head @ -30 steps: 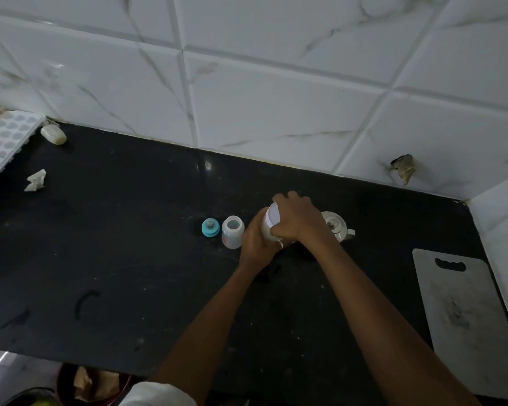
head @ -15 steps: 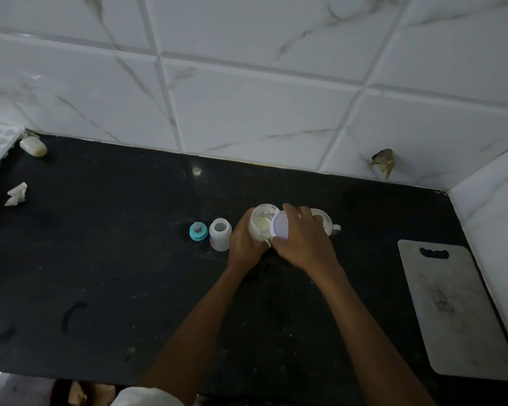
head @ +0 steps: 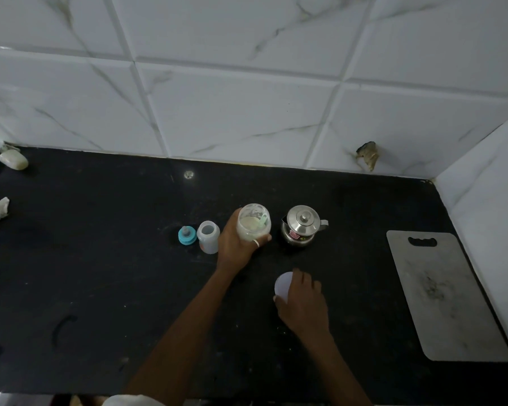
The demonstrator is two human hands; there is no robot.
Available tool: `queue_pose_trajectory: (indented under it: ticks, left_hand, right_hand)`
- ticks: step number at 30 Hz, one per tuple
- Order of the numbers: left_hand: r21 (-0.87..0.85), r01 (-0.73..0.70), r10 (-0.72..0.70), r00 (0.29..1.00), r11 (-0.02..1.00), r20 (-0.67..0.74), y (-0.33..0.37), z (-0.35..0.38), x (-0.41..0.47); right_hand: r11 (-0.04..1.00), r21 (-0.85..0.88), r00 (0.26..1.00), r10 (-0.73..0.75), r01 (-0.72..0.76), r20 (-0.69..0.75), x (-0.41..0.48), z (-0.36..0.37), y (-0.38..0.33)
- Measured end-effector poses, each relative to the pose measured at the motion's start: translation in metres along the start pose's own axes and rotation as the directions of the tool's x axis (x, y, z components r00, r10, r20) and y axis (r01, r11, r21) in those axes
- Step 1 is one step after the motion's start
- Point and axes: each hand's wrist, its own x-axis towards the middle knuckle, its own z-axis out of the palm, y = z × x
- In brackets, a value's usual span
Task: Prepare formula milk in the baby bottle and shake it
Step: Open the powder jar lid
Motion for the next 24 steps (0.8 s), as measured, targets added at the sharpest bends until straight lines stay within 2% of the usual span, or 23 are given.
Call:
queue_pose_trajectory:
  ticks: [7,11,14,19,21,24]
  left_hand:
    - [0.0,0.023,-0.023,1.0,1.0,0.001,0.004,0.0,-0.001]
    - [-0.008,0.058,-0.058,0.998,0.998,0.004,0.005,-0.001,-0.004]
    - [-0.004,0.033,-0.033,0.999,0.999,0.009,0.01,-0.005,-0.008]
    - [0.056,-0.054,0.055,0.998,0.997,-0.008,0.027,-0.025,-0.015]
    - [0.096,-0.074,0.078,0.996,0.993,-0.035,0.033,-0.036,-0.019]
    - [0.072,-0.096,0.099,0.994,0.993,-0.04,0.044,-0.052,-0.021]
  right_hand:
    - [0.998,-0.059,0.999,0.015,-0.017,-0.033,0.001,0.003,0.002]
    - [0.999,-0.001,0.984,-0.044,0.044,-0.174,0.002,-0.02,-0.01]
    - [0.975,0.073,0.929,-0.176,0.211,-0.326,0.005,-0.049,-0.026]
    - [0.881,0.029,0.746,-0.382,0.473,-0.546,0.014,-0.093,-0.061]
    - [0.869,-0.029,0.721,-0.428,0.494,-0.546,0.018,-0.104,-0.074]
    - [0.872,-0.111,0.743,-0.467,0.476,-0.48,0.022,-0.114,-0.093]
